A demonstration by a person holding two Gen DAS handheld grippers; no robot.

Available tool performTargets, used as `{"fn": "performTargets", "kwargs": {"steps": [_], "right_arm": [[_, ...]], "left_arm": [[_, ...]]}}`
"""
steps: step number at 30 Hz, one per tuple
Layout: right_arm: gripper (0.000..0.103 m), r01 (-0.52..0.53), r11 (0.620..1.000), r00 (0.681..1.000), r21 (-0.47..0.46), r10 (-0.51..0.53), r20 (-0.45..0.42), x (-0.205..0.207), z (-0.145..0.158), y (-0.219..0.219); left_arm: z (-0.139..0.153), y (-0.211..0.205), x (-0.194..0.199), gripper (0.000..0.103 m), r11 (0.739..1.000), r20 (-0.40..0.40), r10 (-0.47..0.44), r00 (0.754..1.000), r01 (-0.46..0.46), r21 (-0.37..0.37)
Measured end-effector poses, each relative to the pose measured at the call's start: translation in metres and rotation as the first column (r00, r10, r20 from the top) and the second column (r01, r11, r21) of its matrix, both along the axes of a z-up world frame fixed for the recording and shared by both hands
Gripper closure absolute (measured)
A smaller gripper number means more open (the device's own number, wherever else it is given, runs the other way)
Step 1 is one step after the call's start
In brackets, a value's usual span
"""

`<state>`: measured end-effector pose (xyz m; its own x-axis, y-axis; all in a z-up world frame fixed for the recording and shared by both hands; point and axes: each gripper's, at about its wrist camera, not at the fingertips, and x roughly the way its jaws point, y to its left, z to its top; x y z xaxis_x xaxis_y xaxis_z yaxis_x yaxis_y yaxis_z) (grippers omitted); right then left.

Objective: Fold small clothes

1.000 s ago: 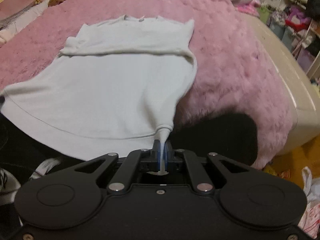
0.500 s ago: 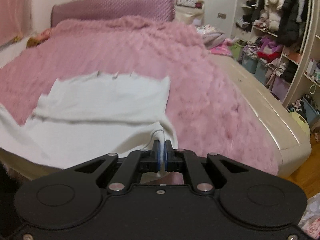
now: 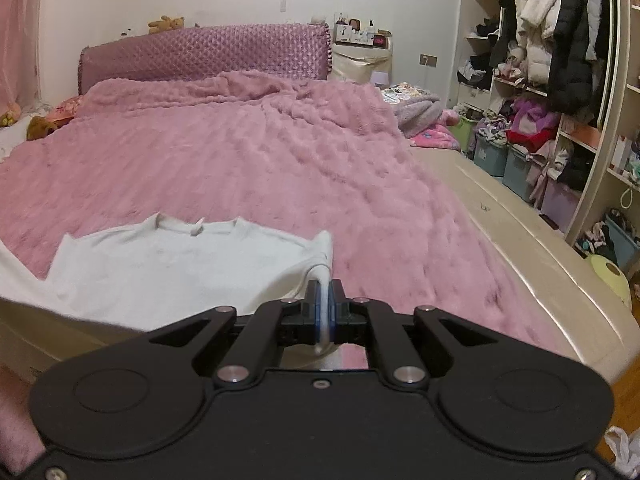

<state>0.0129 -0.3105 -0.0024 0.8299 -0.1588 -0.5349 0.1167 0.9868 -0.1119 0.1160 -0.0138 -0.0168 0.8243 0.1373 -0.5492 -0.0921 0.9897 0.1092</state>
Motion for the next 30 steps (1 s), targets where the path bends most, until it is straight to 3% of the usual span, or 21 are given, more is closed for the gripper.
{"fn": "performTargets", "kwargs": {"steps": [11, 17, 21, 23, 24, 25, 26, 28, 30], "right_arm": [[0.103, 0.02, 1.0, 1.0, -0.015, -0.021, -0.018, 0.09, -0.037, -0.005], [0.103, 0.028, 0.998, 1.0, -0.05, -0.028, 0.002, 0.13, -0.05, -0.006], [0.103, 0.066, 0.995, 0.996, -0.074, -0.061, 0.06, 0.158, -0.059, -0.011], [0.103, 0.066, 0.997, 0.997, -0.046, -0.064, 0.049, 0.168, -0.059, -0.016], [0.103, 0.068, 0.997, 0.996, -0.031, -0.067, 0.053, 0.168, -0.058, -0.018], [0.103, 0.073, 0.997, 0.996, -0.028, -0.071, 0.059, 0.165, -0.057, -0.019], [0.103, 0.071, 0.997, 0.996, -0.04, -0.069, 0.058, 0.162, -0.057, -0.018], [0.102, 0.054, 0.997, 0.998, -0.059, -0.053, 0.02, 0.16, -0.061, -0.016], [0.099, 0.038, 0.998, 0.999, -0.043, -0.038, -0.015, 0.153, -0.067, -0.017]], "left_arm": [[-0.05, -0.005, 0.096, 0.1, 1.0, -0.07, -0.001, 0.998, 0.001, 0.008], [-0.066, -0.009, 0.134, 0.099, 0.998, -0.014, 0.036, 0.999, -0.035, 0.046], [-0.069, -0.001, 0.161, 0.095, 0.997, -0.009, 0.055, 0.998, -0.055, 0.051], [-0.065, 0.001, 0.158, 0.087, 0.995, 0.011, 0.065, 0.998, -0.066, 0.069], [-0.064, 0.002, 0.154, 0.071, 0.994, 0.021, 0.072, 0.997, -0.074, 0.076], [-0.063, 0.004, 0.151, 0.065, 0.994, 0.026, 0.076, 0.997, -0.078, 0.081], [-0.064, 0.006, 0.147, 0.065, 0.995, 0.018, 0.064, 0.998, -0.066, 0.077], [-0.068, 0.009, 0.147, 0.055, 0.997, -0.023, 0.048, 0.999, -0.046, 0.065], [-0.078, 0.01, 0.146, 0.053, 0.998, -0.066, 0.026, 0.997, -0.022, 0.059]]}}
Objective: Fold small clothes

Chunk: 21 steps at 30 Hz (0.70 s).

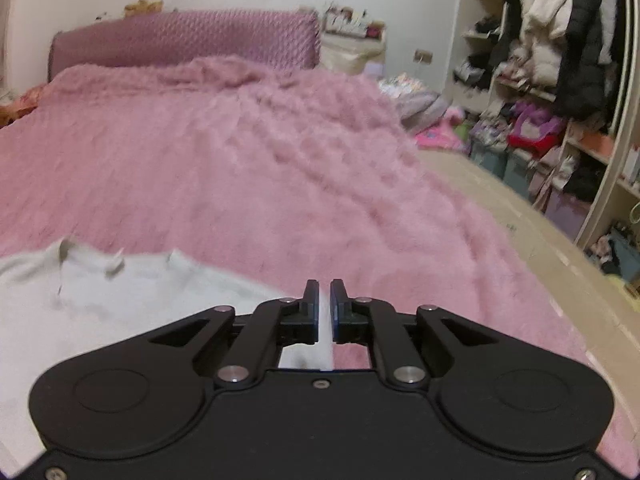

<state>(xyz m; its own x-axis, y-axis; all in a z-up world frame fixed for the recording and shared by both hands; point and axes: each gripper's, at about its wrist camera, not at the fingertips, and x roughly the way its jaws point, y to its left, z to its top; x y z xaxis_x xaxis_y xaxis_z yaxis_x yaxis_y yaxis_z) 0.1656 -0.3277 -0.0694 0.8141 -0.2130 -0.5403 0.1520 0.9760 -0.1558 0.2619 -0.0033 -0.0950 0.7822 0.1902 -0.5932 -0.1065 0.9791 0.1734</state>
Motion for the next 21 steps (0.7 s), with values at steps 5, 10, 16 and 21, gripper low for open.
{"fn": "performTargets", "kwargs": {"steps": [5, 10, 16, 21], "right_arm": [[0.096, 0.013, 1.0, 0.996, 0.004, -0.013, -0.087, -0.011, -0.022, -0.009], [0.095, -0.005, 1.0, 0.991, 0.019, 0.007, -0.13, -0.006, -0.028, -0.016], [0.094, 0.008, 0.999, 0.989, 0.048, 0.0, -0.149, 0.0, -0.034, -0.022], [0.094, 0.005, 0.999, 0.988, 0.04, 0.001, -0.155, 0.002, -0.036, -0.021]], "left_arm": [[-0.023, -0.012, 0.002, 0.052, 0.992, -0.129, -0.125, 0.984, 0.126, -0.004], [-0.034, -0.025, 0.011, 0.052, 0.979, -0.171, -0.179, 0.969, 0.192, 0.062], [-0.016, -0.015, 0.009, 0.049, 0.946, -0.142, -0.323, 0.936, 0.318, -0.059], [-0.033, -0.012, 0.029, 0.049, 0.96, -0.194, -0.274, 0.942, 0.278, -0.004]]}}
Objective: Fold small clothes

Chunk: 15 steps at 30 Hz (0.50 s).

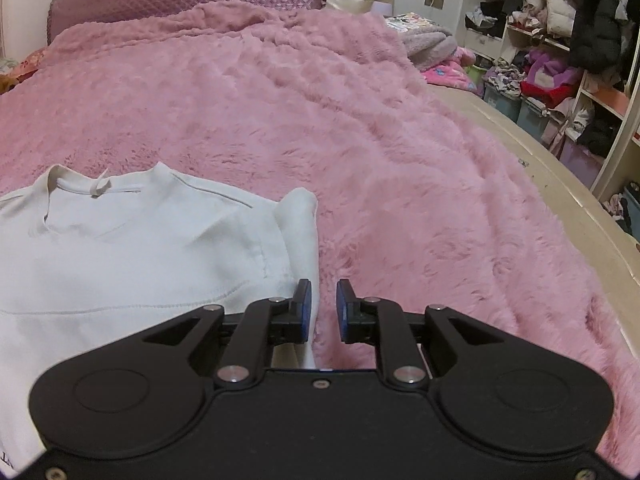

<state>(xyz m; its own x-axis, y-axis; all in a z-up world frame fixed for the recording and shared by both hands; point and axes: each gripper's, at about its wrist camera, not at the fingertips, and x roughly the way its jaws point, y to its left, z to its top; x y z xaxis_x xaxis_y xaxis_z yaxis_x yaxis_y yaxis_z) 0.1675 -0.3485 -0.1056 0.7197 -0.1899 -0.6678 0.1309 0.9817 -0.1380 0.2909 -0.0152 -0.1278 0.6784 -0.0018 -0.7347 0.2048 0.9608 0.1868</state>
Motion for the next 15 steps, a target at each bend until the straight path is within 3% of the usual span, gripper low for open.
{"fn": "performTargets", "kwargs": {"steps": [5, 6, 8, 9, 15], "right_arm": [[0.093, 0.0, 1.0, 1.0, -0.006, 0.0, -0.021, 0.006, -0.008, 0.0], [0.093, -0.001, 1.0, 1.0, -0.012, 0.001, -0.025, 0.006, -0.01, 0.001], [0.093, -0.002, 1.0, 1.0, -0.022, 0.001, -0.027, 0.006, -0.012, 0.002], [0.093, -0.003, 1.0, 1.0, -0.027, 0.002, -0.026, 0.006, -0.012, 0.003], [0.093, 0.002, 1.0, 1.0, -0.022, -0.002, -0.013, 0.003, -0.01, 0.002]], "left_arm": [[-0.023, -0.003, 0.026, 0.049, 0.999, -0.063, 0.027, 0.998, -0.025, 0.033], [-0.025, -0.003, 0.026, 0.058, 1.0, -0.057, 0.023, 0.998, -0.022, 0.019], [-0.026, -0.003, 0.023, 0.092, 1.0, -0.035, 0.017, 0.999, -0.017, -0.008], [-0.025, -0.003, 0.022, 0.096, 0.999, -0.024, 0.044, 0.999, -0.044, 0.002], [-0.002, 0.009, 0.013, 0.097, 0.979, 0.106, 0.183, 0.977, -0.171, -0.114]]}}
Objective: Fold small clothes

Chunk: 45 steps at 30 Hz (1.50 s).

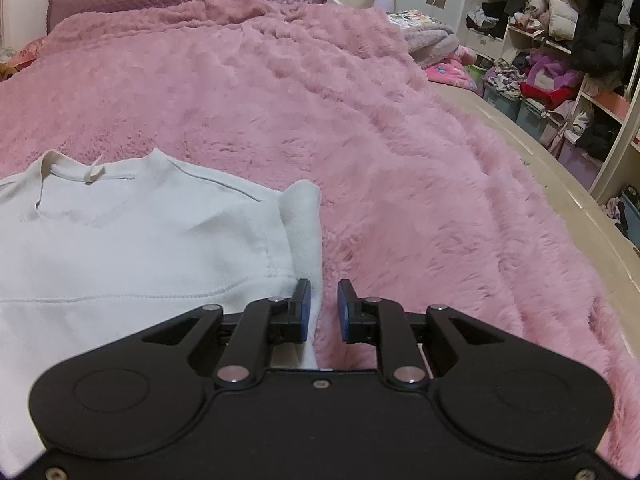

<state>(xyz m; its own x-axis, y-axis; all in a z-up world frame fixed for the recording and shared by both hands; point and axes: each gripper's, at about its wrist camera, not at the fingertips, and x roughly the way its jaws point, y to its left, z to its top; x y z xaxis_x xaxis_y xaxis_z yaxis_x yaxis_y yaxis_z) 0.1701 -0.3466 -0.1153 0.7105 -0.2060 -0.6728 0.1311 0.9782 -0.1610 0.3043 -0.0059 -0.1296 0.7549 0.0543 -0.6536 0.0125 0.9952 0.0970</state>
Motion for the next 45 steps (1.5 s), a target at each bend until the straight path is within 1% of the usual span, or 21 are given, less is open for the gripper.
{"fn": "performTargets", "kwargs": {"steps": [2, 3, 4, 9, 13, 14, 15, 17, 20, 22, 25, 29, 31, 34, 35, 36, 37, 38, 39, 43, 45], "right_arm": [[0.093, -0.002, 1.0, 1.0, -0.004, 0.002, 0.005, 0.0, 0.001, 0.001], [0.093, -0.006, 1.0, 1.0, -0.006, 0.006, 0.007, 0.0, 0.001, 0.001], [0.093, -0.012, 1.0, 1.0, -0.007, 0.012, 0.009, 0.001, 0.002, 0.001], [0.092, -0.054, 0.997, 0.998, 0.045, 0.054, 0.01, 0.002, 0.007, -0.003], [0.09, -0.099, 0.995, 0.995, 0.031, 0.098, 0.034, 0.002, 0.016, 0.001], [0.084, -0.101, 0.994, 0.994, 0.03, 0.099, 0.044, 0.002, 0.02, 0.001], [0.073, -0.102, 0.994, 0.994, 0.035, 0.1, 0.053, 0.001, 0.023, 0.001], [0.059, -0.124, 0.99, 0.991, 0.07, 0.12, 0.067, -0.001, 0.026, 0.0], [0.058, -0.154, 0.984, 0.987, 0.093, 0.148, 0.069, -0.001, 0.027, 0.003], [0.058, -0.182, 0.98, 0.982, 0.08, 0.178, 0.06, -0.001, 0.025, 0.009], [0.058, -0.195, 0.98, 0.978, 0.039, 0.191, 0.084, -0.005, 0.029, 0.016], [0.058, -0.239, 0.968, 0.966, 0.072, 0.23, 0.12, -0.014, 0.04, 0.014], [0.058, -0.251, 0.966, 0.965, 0.064, 0.245, 0.092, -0.015, 0.036, 0.015], [0.058, -0.265, 0.963, 0.964, 0.052, 0.263, 0.039, -0.006, 0.019, 0.02], [0.059, -0.271, 0.961, 0.962, 0.055, 0.269, 0.037, -0.002, 0.014, 0.021], [0.072, -0.277, 0.96, 0.961, 0.048, 0.275, 0.035, 0.002, 0.009, 0.022], [0.091, -0.282, 0.959, 0.959, 0.012, 0.282, 0.022, 0.007, 0.004, 0.025], [0.1, -0.295, 0.955, 0.956, -0.026, 0.295, 0.001, 0.011, 0.0, 0.029], [0.1, -0.3, 0.953, 0.954, -0.042, 0.3, 0.003, 0.012, 0.0, 0.031], [0.101, -0.219, 0.974, 0.958, -0.052, 0.225, 0.178, -0.004, 0.025, 0.026], [0.101, -0.183, 0.98, 0.954, -0.076, 0.196, 0.227, -0.009, 0.036, 0.023]], "left_arm": [[0.009, 0.003, 0.001, 0.097, 1.0, 0.027, 0.015, 1.0, -0.015, 0.011], [0.013, 0.002, 0.001, 0.097, 1.0, 0.056, 0.014, 0.998, -0.015, 0.02], [0.015, 0.003, 0.003, 0.097, 1.0, 0.063, 0.005, 0.998, -0.006, 0.026], [0.005, 0.003, 0.006, 0.097, 0.999, 0.02, 0.015, 1.0, -0.016, 0.042], [0.002, 0.009, -0.005, 0.097, 0.999, 0.013, 0.027, 1.0, -0.028, 0.038], [0.003, 0.01, -0.005, 0.097, 0.999, 0.015, 0.028, 0.999, -0.029, 0.033], [0.006, 0.007, -0.006, 0.097, 0.999, 0.015, 0.026, 1.0, -0.026, 0.032], [0.006, 0.004, -0.007, 0.097, 0.999, 0.018, 0.022, 1.0, -0.022, 0.034], [0.006, 0.004, -0.009, 0.097, 0.999, 0.021, 0.02, 1.0, -0.021, 0.032], [0.004, 0.003, -0.009, 0.097, 0.999, 0.019, 0.019, 1.0, -0.02, 0.034], [0.003, 0.003, -0.009, 0.097, 0.999, 0.01, 0.02, 1.0, -0.02, 0.034], [0.003, 0.003, -0.01, 0.097, 0.999, 0.01, 0.016, 1.0, -0.017, 0.033], [0.004, 0.003, -0.01, 0.097, 0.999, 0.011, 0.013, 1.0, -0.013, 0.032], [0.003, 0.002, -0.01, 0.097, 0.999, 0.006, 0.011, 1.0, -0.011, 0.033], [0.003, 0.002, -0.01, 0.097, 0.999, 0.005, 0.01, 1.0, -0.01, 0.036], [0.003, 0.002, -0.009, 0.097, 0.999, 0.004, 0.008, 1.0, -0.008, 0.036], [0.004, 0.002, -0.009, 0.097, 0.999, 0.006, 0.01, 1.0, -0.01, 0.035], [0.006, 0.002, -0.009, 0.097, 1.0, 0.008, 0.01, 1.0, -0.01, 0.029], [0.006, 0.002, -0.009, 0.097, 1.0, 0.014, 0.014, 1.0, -0.014, 0.028], [0.015, 0.002, -0.015, 0.097, 1.0, 0.074, 0.013, 0.997, -0.015, 0.018], [0.021, -0.002, -0.018, 0.097, 0.999, 0.117, 0.009, 0.993, -0.012, 0.03]]}}
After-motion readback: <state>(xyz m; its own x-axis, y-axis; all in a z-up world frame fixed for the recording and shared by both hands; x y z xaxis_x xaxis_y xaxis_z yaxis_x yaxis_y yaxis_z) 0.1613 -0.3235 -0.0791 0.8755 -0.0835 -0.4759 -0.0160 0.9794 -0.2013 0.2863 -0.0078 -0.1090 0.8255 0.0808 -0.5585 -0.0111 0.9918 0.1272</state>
